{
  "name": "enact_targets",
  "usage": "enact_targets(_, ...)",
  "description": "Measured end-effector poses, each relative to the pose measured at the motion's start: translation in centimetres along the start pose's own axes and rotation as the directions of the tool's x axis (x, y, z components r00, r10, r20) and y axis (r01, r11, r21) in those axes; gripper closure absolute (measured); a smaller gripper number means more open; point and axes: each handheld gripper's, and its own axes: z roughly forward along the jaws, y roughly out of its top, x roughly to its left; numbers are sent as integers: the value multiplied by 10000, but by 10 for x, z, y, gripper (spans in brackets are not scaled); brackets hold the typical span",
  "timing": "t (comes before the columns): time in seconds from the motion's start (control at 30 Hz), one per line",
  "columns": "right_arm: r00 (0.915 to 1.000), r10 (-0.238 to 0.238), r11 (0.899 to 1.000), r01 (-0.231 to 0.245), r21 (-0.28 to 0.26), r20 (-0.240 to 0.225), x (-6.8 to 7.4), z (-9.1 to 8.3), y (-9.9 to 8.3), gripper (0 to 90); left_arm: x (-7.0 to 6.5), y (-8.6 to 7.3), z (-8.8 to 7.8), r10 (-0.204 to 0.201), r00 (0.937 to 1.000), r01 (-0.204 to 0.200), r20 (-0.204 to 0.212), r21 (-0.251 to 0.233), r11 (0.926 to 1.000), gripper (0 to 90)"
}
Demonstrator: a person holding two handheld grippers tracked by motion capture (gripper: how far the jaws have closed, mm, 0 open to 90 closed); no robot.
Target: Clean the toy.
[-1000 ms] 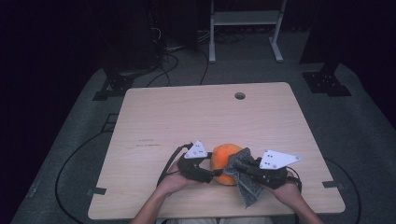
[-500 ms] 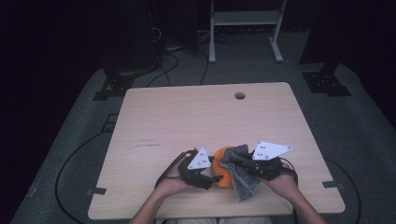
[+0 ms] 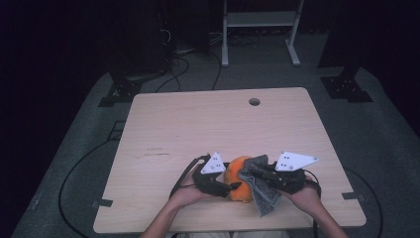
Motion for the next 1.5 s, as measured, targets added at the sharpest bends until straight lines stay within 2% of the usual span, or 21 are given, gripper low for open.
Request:
enact_targets(0.07,9997,-197,9998,197,-67,-128,4,3,9,796,-7,3,0,662,9978,-662,-24,72,9978,306)
enact_targets(0.1,9994,-281,9995,279,-114,-202,7,5,14,796,-10,4,-1,1102,9939,-1101,-32,127,9938,308)
enact_targets(0.17,9985,-448,9989,444,-147,-317,11,10,22,796,-15,5,-1,1640,9864,-1639,-79,184,9863,314)
enact_targets(0.2,9980,-550,9985,548,-64,-326,12,12,25,796,-16,4,-1,1828,9831,-1825,-96,236,9829,318)
enact_targets(0.23,9975,-623,9981,623,3,-336,12,14,26,797,-16,3,-2,1852,9826,-1848,-124,278,9824,321)
enact_targets(0.43,9999,-120,9998,121,158,-64,-3,10,16,796,-10,-8,-7,1534,9882,-1534,13,172,9880,330)
enact_targets(0.63,9974,717,9972,-717,227,17,-20,-1,-4,796,-5,-10,-7,1254,9921,-1256,62,253,9918,317)
enact_targets(0.67,9968,797,9965,-797,240,20,-20,-2,-7,796,-4,-9,-7,1115,9937,-1117,82,267,9934,300)
enact_targets(0.77,9963,862,9961,-861,204,-31,-17,-2,-11,797,-1,-4,-5,311,9991,-317,293,231,9992,202)
enact_targets(0.87,9959,885,9960,-883,135,-165,-14,-1,-11,797,3,1,-2,-687,9962,691,544,-70,9976,152)
enact_targets(0.93,9963,818,9966,-817,64,-266,-10,0,-9,797,6,3,2,-948,9939,942,563,136,9955,146)
enact_targets(0.97,9966,765,9971,-764,57,-296,-8,0,-8,797,6,4,4,-867,9948,856,541,221,9961,153)
enact_targets(1.03,9981,543,9985,-542,44,-295,-4,1,-7,796,2,4,3,-239,9989,231,394,220,9995,237)
enact_targets(1.1,9979,582,9983,-581,58,-269,-6,-1,-8,796,1,2,2,9,9993,-16,368,178,9998,280)
enact_targets(1.27,9944,1054,9944,-1054,3,-104,-16,-9,-20,796,3,-4,-2,-18,9993,12,380,151,9999,299)
enact_targets(1.43,9904,1383,9904,-1382,60,-78,-20,-15,-31,795,6,-9,-4,-140,9987,135,495,101,9999,297)
enact_targets(1.5,9872,1587,9873,-1586,69,-132,-23,-15,-33,794,7,-8,-3,-469,9978,466,469,74,9989,282)
